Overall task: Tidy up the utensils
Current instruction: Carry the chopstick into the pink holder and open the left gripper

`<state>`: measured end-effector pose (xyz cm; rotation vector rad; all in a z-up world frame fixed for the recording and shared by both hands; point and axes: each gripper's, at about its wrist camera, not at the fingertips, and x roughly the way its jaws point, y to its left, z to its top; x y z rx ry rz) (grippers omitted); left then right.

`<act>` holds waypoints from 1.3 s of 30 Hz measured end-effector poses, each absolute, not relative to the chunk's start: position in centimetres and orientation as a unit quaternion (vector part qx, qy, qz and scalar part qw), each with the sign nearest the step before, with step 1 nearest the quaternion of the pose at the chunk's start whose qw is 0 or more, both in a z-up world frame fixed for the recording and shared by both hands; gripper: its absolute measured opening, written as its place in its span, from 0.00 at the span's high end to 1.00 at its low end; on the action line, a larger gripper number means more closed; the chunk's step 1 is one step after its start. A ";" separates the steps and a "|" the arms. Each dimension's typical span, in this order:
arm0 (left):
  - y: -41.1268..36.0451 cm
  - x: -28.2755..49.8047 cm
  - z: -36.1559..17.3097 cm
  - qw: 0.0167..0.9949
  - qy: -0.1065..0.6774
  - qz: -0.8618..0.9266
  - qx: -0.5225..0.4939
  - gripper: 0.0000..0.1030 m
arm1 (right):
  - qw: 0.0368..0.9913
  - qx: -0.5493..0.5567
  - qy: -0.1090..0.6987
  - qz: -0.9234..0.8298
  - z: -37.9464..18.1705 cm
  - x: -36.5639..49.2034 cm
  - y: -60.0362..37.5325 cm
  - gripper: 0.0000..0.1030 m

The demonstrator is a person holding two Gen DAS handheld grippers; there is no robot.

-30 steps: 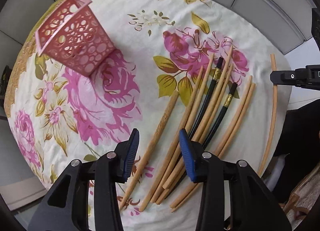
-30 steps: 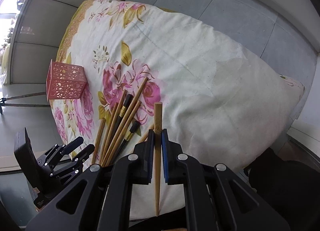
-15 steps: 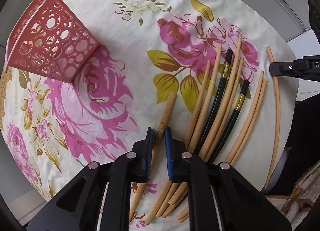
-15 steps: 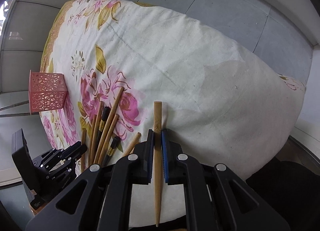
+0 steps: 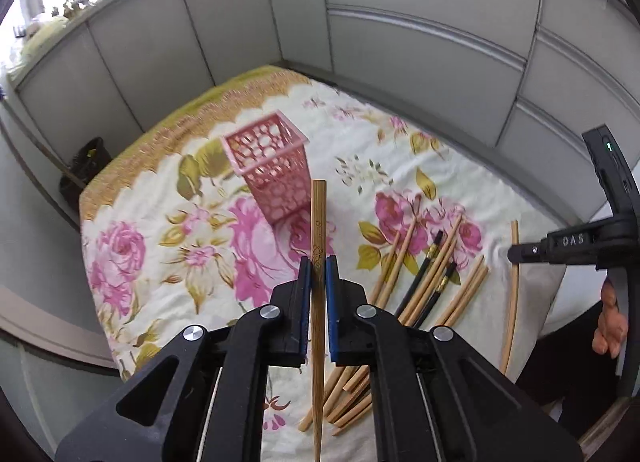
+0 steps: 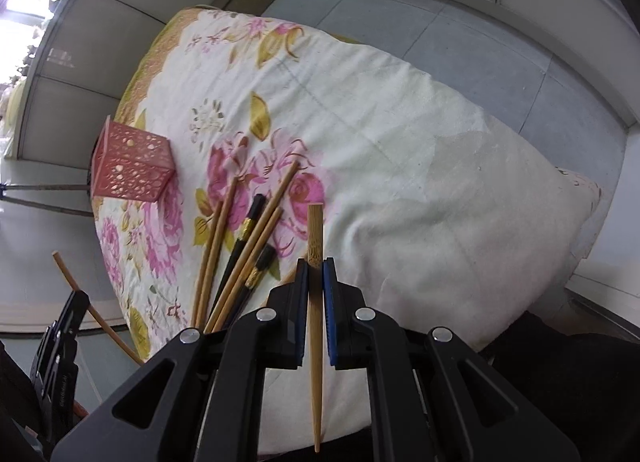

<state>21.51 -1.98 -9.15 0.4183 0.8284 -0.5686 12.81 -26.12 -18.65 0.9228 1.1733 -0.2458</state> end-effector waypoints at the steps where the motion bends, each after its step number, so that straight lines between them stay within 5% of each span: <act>1: -2.2 21.3 -8.1 0.866 0.380 -0.265 0.186 0.94 | 0.734 0.415 0.528 -0.104 -17.8 12.5 -25.8 0.92; 16: -0.2 16.8 1.6 0.968 0.192 -0.146 0.068 0.94 | 0.786 0.390 0.478 -0.037 -8.7 8.7 -24.1 0.92; 25: -0.3 21.4 5.8 0.969 0.149 -0.190 -0.058 0.94 | 0.825 0.389 0.410 -0.005 -2.6 10.1 -25.5 0.92; 39: -4.3 32.2 1.6 0.982 0.111 -0.140 -0.061 0.94 | 0.836 0.389 0.386 -0.002 -2.9 16.0 -28.8 0.92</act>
